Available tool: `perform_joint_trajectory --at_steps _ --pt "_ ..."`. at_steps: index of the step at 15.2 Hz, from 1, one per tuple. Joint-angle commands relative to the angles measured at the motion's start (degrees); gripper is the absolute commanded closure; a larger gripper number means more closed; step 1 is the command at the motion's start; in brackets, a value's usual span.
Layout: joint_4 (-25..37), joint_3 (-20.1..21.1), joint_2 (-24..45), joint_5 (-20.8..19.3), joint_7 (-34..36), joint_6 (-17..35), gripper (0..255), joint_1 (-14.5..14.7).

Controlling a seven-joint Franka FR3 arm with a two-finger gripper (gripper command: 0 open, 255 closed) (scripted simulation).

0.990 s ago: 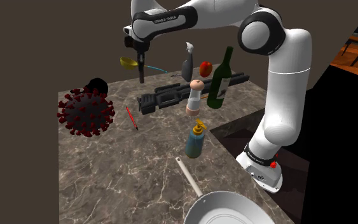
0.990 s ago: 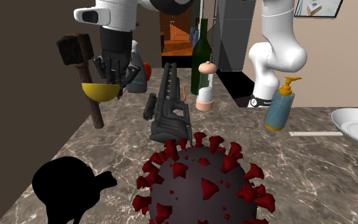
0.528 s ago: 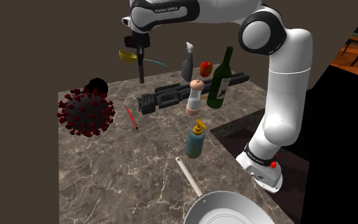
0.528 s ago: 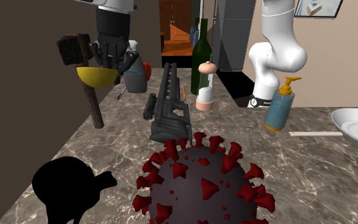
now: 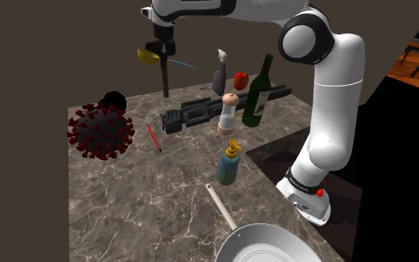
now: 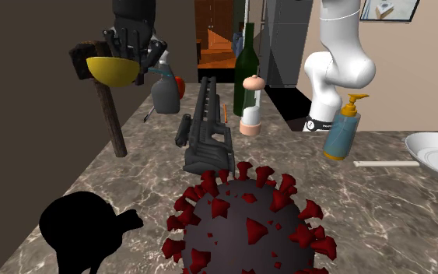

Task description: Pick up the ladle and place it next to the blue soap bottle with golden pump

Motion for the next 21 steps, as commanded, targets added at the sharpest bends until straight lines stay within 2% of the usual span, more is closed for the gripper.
perform_joint_trajectory --at_steps 1,6,13,21 --pt "2.0 0.0 0.2 0.0 -0.1 -1.8 255 0.0" --pt "6.7 0.0 1.1 0.1 -0.3 -5.6 255 0.1" --pt "-10.6 2.2 -11.1 -1.3 6.9 -1.1 255 4.5" --pt "-22.8 6.1 -20.9 -2.1 16.0 0.5 255 9.2"
